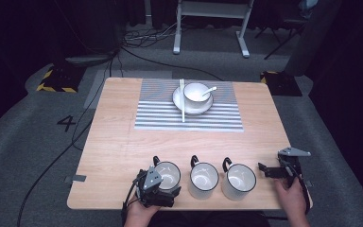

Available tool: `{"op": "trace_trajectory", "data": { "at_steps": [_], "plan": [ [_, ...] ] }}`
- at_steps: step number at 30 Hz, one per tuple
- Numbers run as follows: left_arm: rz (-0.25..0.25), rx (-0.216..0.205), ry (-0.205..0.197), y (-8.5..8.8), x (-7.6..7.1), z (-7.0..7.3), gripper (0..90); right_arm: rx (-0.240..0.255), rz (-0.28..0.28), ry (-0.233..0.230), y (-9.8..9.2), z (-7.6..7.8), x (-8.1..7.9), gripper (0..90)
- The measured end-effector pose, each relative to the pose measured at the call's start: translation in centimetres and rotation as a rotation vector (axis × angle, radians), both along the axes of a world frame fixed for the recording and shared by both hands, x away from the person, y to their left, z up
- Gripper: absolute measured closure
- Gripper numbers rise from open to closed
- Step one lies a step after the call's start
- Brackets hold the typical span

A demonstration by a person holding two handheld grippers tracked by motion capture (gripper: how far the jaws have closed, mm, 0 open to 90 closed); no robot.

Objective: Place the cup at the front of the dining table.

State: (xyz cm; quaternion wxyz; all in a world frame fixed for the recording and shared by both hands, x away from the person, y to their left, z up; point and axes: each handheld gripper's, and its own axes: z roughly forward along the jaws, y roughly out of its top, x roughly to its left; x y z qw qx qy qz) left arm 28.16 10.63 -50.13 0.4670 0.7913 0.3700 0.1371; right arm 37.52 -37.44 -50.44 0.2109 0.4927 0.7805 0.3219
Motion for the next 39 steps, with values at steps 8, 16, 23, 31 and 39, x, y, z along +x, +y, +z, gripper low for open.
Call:
{"op": "trace_trajectory", "data": {
  "at_steps": [8, 16, 23, 31, 39],
  "plan": [
    [0.036, 0.091, -0.037, -0.9, -0.6, -0.2, 0.9, 0.000, 0.000, 0.000, 0.0, 0.0, 0.0, 0.4],
    [0.043, 0.104, -0.052, -1.2, -0.7, -0.2, 3.2, 0.000, -0.001, 0.000, 0.0, 0.0, 0.0, 0.4],
    [0.036, 0.100, -0.052, -1.1, -0.6, -0.1, 3.5, 0.000, -0.003, 0.000, 0.0, 0.0, 0.0, 0.4],
    [0.025, 0.101, -0.015, -1.0, -0.3, 0.5, 3.6, 0.000, -0.004, 0.000, 0.0, 0.0, 0.0, 0.4],
    [0.001, 0.113, -0.086, -1.1, -0.8, 3.0, 3.6, 0.000, -0.005, 0.000, 0.0, 0.0, 0.0, 0.4]
  ]
}}
